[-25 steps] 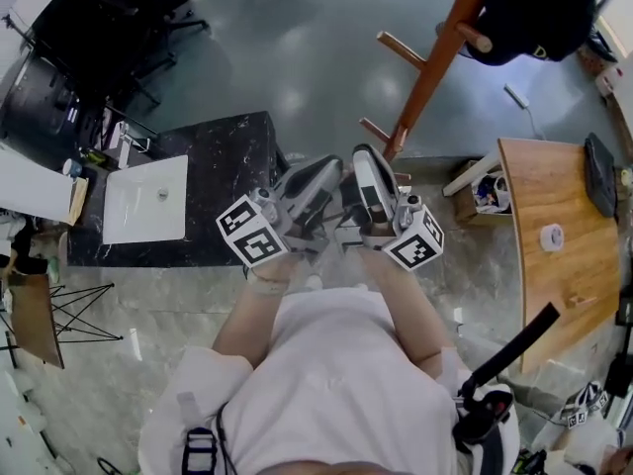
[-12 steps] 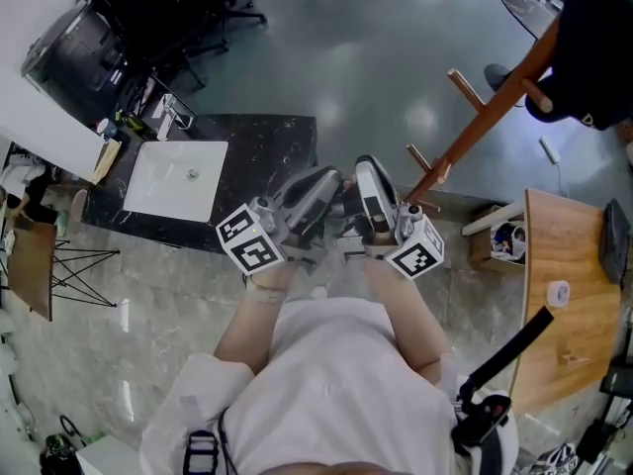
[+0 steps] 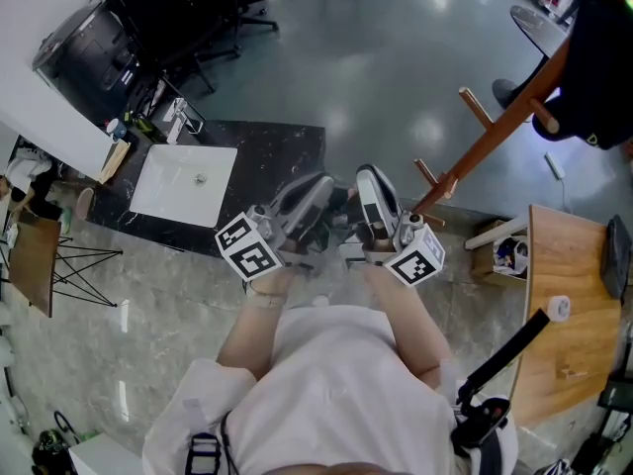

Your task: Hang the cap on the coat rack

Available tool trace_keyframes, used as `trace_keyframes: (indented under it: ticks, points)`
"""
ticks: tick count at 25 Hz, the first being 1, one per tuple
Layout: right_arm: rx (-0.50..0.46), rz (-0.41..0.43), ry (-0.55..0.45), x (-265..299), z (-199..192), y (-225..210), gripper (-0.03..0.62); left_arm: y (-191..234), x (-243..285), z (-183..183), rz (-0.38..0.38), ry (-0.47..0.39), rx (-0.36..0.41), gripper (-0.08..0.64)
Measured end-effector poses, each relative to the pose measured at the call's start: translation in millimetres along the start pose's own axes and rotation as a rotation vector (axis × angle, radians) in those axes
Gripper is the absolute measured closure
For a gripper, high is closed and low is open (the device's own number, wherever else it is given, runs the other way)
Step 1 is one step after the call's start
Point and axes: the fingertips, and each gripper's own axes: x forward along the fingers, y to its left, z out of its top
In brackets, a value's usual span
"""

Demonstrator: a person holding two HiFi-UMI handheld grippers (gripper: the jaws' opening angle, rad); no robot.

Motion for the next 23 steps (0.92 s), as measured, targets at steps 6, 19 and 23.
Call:
trace_keyframes:
  ticks: [6,19,23]
  points:
    - [0.01,-0.01,-0.004,-1.8,-0.7,-3.8,0.557,3.0,0.1,-3.9,-0.003,0.012,-0.01,0.552]
    - [0.025,-0.029,-0.02,-5.2,0.0,-8.2,0.557,6.3,-1.5,-5.1,0.003,0.02,-0.018,0.552]
    - [0.035,-0.036,-0.021,-6.1,0.3,-10.5,0.557,8.1,-1.0,-6.4,0.006,0.018,-0.026,0.552]
